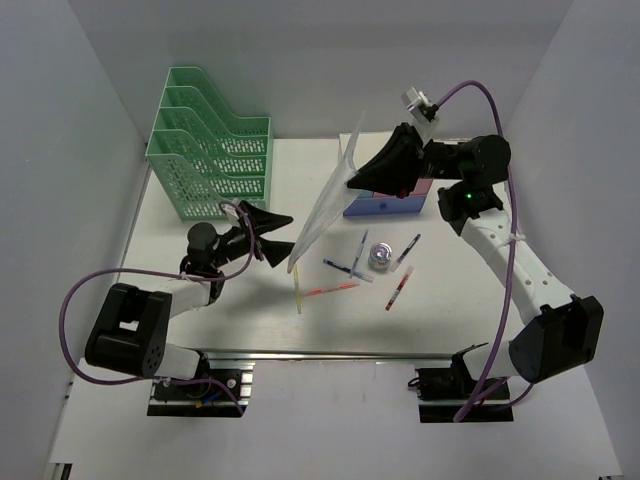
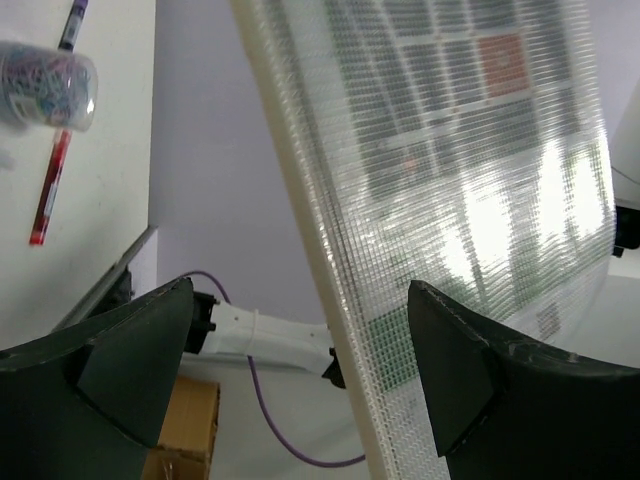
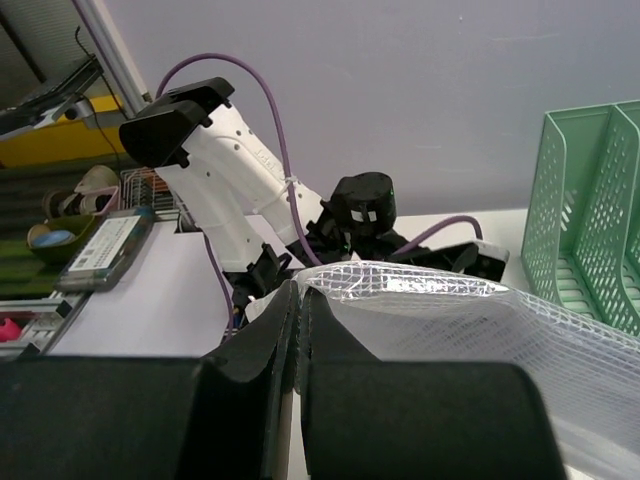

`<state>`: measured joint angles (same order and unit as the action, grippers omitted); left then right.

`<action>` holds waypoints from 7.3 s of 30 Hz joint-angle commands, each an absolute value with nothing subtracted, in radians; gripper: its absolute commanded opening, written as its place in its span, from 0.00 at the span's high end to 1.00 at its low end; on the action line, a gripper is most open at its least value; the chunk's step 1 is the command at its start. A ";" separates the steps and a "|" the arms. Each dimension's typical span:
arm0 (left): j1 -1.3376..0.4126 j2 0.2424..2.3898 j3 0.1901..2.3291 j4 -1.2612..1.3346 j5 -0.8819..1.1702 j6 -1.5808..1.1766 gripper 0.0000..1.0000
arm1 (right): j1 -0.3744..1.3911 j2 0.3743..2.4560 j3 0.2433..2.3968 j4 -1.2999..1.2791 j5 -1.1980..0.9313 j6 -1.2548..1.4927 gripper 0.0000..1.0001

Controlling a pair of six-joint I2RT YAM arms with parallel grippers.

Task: Organize the desk

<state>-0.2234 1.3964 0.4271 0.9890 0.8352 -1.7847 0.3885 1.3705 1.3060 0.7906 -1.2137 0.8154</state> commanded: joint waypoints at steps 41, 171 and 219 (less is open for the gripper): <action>-0.407 1.689 0.684 1.584 0.623 -2.143 0.93 | 0.453 1.152 1.086 0.085 -1.195 -0.032 1.00; -0.233 0.476 1.091 -0.571 0.050 -0.436 0.11 | 0.445 1.937 2.029 0.098 -0.907 0.005 1.00; -0.233 0.368 0.862 -0.528 0.271 -0.325 0.09 | 0.655 2.476 2.292 0.807 -0.842 0.051 1.00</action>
<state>-0.2314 0.3672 0.8669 -0.5255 0.2596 -0.3401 0.6674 2.4626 2.2925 0.6987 -0.8658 0.0566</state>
